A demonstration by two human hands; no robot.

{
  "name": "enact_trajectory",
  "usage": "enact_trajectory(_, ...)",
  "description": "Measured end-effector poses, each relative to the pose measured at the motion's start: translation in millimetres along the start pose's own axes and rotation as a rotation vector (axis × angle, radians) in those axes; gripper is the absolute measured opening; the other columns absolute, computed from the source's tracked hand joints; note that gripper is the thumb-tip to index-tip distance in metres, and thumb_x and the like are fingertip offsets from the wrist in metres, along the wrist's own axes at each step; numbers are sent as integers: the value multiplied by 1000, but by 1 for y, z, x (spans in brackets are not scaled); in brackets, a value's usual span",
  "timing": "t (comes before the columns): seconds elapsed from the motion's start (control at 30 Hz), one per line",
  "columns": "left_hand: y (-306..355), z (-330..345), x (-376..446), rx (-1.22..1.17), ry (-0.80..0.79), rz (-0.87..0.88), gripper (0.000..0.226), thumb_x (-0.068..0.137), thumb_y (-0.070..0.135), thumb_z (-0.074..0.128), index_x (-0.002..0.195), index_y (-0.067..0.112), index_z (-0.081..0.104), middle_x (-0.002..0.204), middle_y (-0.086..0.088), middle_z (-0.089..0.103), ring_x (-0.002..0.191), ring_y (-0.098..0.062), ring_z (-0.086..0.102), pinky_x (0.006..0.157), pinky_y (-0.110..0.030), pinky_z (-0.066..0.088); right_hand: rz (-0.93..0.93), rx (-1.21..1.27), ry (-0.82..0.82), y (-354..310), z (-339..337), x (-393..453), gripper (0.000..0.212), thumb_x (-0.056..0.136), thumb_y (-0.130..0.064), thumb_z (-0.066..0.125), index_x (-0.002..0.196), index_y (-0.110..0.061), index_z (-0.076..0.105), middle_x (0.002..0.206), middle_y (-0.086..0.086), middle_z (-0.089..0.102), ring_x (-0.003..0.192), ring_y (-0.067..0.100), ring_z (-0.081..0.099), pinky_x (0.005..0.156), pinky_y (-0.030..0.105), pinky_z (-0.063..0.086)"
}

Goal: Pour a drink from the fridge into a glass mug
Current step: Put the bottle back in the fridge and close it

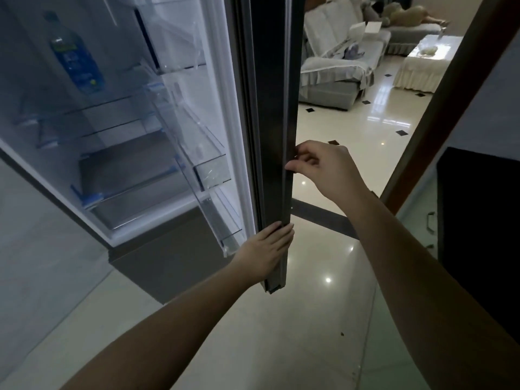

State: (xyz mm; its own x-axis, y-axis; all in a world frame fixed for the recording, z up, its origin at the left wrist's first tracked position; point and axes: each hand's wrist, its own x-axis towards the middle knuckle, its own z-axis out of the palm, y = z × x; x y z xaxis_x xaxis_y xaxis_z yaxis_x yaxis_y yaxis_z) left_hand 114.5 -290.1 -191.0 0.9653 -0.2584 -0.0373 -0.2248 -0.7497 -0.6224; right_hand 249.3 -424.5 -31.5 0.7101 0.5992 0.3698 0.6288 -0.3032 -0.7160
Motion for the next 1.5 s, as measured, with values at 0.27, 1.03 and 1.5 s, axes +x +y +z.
enact_trajectory(0.27, -7, 29, -90, -177, 1, -125, 84, 94, 33, 57, 157, 15, 3, 165, -4, -8, 150, -20, -18, 116, -43, -24, -250, 168, -84, -41, 58, 1, 79, 71, -43, 80, 140, -31, 42, 132, -14, 53, 116, -6, 52, 87, 7, 46)
enact_trajectory(1.03, -91, 56, -265, -763, 382, -979, 75, 96, 22, 53, 157, 11, 11, 162, -25, -9, 151, -39, 6, 107, -49, 44, -766, 152, -53, -206, 298, 41, 85, 87, -42, 67, 154, -20, 17, 161, 4, 10, 149, 13, 11, 119, 35, 24)
enact_trajectory(1.5, -223, 136, -326, -1073, 382, -1100, 100, 94, 28, 56, 147, 41, -28, 156, 3, -39, 152, -24, 3, 105, -23, 38, -793, -246, -164, -271, 406, 113, 65, 99, -49, 36, 155, -28, 11, 164, -2, -4, 150, 18, 4, 113, 41, 23)
